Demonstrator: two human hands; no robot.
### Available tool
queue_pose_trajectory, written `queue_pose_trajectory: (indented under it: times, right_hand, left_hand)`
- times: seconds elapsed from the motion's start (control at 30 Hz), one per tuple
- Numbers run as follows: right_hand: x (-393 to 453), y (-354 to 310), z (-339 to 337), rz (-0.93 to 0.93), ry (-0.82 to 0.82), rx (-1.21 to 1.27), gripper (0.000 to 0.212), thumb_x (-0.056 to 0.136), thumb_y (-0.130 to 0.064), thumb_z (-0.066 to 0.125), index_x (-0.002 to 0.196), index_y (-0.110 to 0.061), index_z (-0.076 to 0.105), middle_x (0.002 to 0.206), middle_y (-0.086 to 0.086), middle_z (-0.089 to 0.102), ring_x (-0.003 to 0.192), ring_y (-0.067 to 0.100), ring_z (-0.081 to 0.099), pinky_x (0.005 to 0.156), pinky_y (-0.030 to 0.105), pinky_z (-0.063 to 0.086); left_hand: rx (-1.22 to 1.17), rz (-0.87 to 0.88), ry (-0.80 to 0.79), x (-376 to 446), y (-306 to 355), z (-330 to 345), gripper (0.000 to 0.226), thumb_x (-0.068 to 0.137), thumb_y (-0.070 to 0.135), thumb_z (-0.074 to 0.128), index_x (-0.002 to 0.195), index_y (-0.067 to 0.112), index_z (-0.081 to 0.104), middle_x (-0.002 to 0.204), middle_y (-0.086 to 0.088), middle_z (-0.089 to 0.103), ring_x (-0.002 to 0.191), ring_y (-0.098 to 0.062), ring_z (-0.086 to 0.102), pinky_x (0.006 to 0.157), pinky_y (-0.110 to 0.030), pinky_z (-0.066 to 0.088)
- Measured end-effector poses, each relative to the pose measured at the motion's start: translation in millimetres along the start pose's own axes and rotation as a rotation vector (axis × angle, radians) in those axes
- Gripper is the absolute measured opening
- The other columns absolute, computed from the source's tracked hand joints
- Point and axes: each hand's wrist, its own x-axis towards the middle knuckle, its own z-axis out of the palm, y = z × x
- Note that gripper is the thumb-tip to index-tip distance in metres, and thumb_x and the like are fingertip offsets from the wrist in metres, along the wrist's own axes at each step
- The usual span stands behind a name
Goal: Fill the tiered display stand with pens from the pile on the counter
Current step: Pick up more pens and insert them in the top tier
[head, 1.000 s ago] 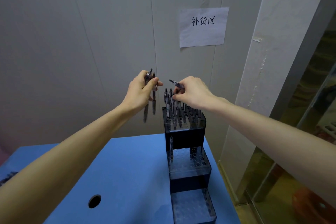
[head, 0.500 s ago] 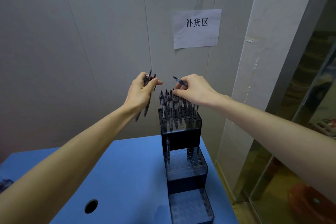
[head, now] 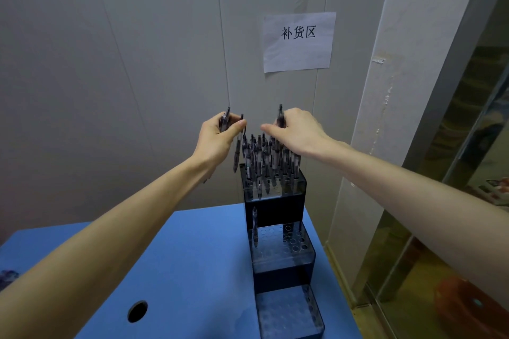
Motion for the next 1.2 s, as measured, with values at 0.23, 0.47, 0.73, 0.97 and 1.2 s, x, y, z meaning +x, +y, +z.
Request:
queue_pose_trajectory:
  times: [0.23, 0.47, 0.73, 0.97, 1.2]
  right_hand:
    - [0, -2, -4, -0.004, -0.124, -0.055, 0.042, 0.097, -0.044, 0.058, 0.067, -0.016, 0.068, 0.059, -0.006, 0.072, 0.059, 0.008, 0.064, 0.069, 0.032, 0.056]
    - [2, -6, 2, 0.011, -0.214, -0.097, 0.042, 0.098, -0.050, 0.057, 0.072, -0.017, 0.062, 0.062, -0.006, 0.074, 0.045, 0.003, 0.058, 0.063, 0.029, 0.053]
    - [6, -4, 1, 0.047, -0.366, -0.093, 0.036, 0.095, -0.046, 0.065, 0.078, -0.015, 0.059, 0.066, -0.005, 0.075, 0.054, 0.009, 0.061, 0.073, 0.038, 0.059]
    - [2, -9, 2, 0.046, -0.300, -0.179, 0.038, 0.085, -0.047, 0.077, 0.081, -0.015, 0.057, 0.067, -0.005, 0.075, 0.062, 0.011, 0.067, 0.065, 0.032, 0.054]
    - [7, -4, -3, 0.059, -0.364, -0.095, 0.030, 0.081, -0.039, 0.082, 0.072, -0.011, 0.072, 0.066, -0.005, 0.075, 0.056, 0.011, 0.071, 0.067, 0.033, 0.060]
  left_hand:
    - [-0.017, -0.018, 0.034, -1, -2, 3, 0.017, 0.097, 0.023, 0.071, 0.105, 0.008, 0.072, 0.056, 0.026, 0.060, 0.055, 0.011, 0.052, 0.059, -0.013, 0.040]
    - [-0.041, -0.027, 0.043, 5, -1, 2, 0.009, 0.097, 0.023, 0.070, 0.096, 0.014, 0.072, 0.053, 0.025, 0.057, 0.052, 0.008, 0.049, 0.058, -0.016, 0.038]
    - [-0.024, -0.029, 0.003, 7, -6, 3, 0.014, 0.096, 0.027, 0.072, 0.096, 0.013, 0.073, 0.051, 0.020, 0.051, 0.051, 0.000, 0.042, 0.055, -0.021, 0.036]
    - [0.096, 0.039, -0.046, 9, 0, -3, 0.017, 0.096, 0.024, 0.071, 0.099, 0.007, 0.073, 0.060, 0.023, 0.062, 0.056, 0.008, 0.052, 0.063, -0.019, 0.040]
    - [0.190, 0.097, -0.051, 11, -4, -9, 0.015, 0.096, 0.028, 0.071, 0.096, 0.013, 0.074, 0.063, 0.024, 0.063, 0.060, 0.008, 0.054, 0.069, -0.024, 0.042]
